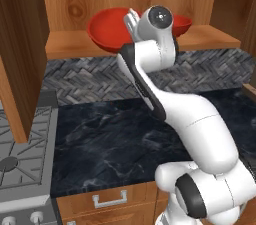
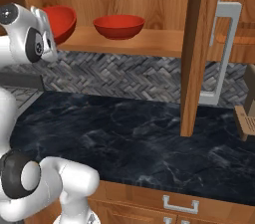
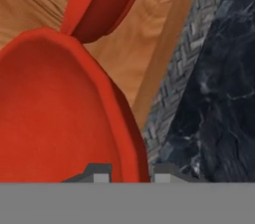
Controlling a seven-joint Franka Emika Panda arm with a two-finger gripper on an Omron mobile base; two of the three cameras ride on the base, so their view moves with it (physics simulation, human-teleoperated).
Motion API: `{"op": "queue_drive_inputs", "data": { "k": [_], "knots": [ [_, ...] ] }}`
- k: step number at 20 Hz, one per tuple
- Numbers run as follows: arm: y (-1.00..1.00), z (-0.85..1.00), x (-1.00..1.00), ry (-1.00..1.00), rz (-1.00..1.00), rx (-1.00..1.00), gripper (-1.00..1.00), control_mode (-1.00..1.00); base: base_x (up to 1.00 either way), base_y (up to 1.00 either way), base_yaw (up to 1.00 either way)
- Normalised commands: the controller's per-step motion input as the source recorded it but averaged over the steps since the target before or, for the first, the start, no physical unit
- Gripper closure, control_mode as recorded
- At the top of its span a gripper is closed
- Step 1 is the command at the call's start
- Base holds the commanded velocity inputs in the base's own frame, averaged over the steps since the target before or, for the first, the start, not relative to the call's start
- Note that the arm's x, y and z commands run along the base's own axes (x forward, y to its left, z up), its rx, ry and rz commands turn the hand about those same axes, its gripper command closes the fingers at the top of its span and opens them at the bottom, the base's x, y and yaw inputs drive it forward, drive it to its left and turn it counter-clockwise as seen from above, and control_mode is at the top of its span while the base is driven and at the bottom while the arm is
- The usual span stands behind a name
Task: Open the cabinet. Pick the bowls from the counter and place them in the cabinet. Then close the cabinet.
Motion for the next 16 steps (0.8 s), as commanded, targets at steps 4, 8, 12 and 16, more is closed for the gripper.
{"op": "queue_drive_inputs", "data": {
  "k": [4,8,12,16],
  "knots": [
    [0.16,0.0,0.58,0.0,0.0,0.0,1.0,-1.0,0.0,0.0,0.0],
    [0.05,0.0,0.56,0.01,0.0,0.0,1.0,-1.0,0.0,0.0,0.0],
    [0.04,0.0,0.52,0.0,0.0,0.0,1.0,-1.0,0.0,0.0,0.0],
    [0.07,0.0,0.47,0.0,0.0,0.0,1.0,-1.0,0.0,0.0,0.0]
  ]
}}
